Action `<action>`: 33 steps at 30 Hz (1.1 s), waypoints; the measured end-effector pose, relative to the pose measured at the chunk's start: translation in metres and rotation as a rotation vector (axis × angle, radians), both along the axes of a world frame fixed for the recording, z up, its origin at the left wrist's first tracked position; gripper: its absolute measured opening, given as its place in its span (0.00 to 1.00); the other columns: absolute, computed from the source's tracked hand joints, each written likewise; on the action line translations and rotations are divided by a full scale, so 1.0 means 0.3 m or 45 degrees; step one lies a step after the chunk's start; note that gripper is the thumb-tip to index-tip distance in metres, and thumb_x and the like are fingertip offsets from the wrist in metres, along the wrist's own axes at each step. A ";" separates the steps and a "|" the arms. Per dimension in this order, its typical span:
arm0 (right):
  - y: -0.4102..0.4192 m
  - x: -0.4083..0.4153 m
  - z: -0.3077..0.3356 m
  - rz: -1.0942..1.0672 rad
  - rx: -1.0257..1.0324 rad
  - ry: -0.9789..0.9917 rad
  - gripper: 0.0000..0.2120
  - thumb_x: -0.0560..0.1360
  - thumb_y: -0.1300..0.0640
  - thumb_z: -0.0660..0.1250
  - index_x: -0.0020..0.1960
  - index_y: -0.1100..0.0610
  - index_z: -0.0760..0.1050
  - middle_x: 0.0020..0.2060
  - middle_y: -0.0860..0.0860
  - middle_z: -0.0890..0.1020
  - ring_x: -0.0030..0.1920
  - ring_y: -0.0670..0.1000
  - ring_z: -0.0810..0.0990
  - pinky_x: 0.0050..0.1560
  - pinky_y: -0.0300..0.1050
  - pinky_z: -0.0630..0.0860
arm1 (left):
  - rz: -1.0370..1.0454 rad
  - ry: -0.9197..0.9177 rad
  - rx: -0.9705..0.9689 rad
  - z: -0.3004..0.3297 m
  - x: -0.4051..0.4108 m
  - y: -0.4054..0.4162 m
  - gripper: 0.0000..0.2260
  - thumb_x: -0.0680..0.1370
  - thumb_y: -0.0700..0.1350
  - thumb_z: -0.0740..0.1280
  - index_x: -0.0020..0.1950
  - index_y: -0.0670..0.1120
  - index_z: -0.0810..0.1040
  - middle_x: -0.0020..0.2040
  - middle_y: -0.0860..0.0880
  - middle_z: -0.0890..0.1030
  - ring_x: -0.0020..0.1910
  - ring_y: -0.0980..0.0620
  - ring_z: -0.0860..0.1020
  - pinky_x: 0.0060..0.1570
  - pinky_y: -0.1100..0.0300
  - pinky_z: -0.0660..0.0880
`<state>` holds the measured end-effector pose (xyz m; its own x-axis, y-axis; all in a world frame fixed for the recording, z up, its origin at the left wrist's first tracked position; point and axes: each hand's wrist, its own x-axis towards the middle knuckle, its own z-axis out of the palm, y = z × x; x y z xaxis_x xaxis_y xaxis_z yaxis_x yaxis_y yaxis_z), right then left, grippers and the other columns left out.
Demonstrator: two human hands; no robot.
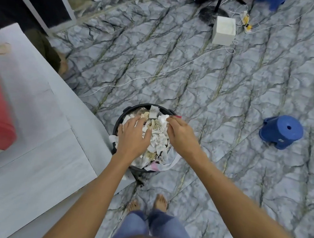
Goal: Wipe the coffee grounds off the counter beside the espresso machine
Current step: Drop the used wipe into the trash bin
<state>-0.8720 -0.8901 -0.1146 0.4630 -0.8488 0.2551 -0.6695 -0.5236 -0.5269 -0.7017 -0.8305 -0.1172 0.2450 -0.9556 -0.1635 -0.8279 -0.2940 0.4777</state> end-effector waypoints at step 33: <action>-0.182 0.128 -0.939 0.148 0.500 0.268 0.23 0.79 0.55 0.60 0.68 0.68 0.69 0.67 0.65 0.72 0.69 0.64 0.69 0.69 0.59 0.66 | 0.269 -0.006 0.362 -0.845 0.014 -0.187 0.23 0.81 0.53 0.60 0.76 0.52 0.67 0.79 0.52 0.62 0.81 0.48 0.51 0.76 0.36 0.45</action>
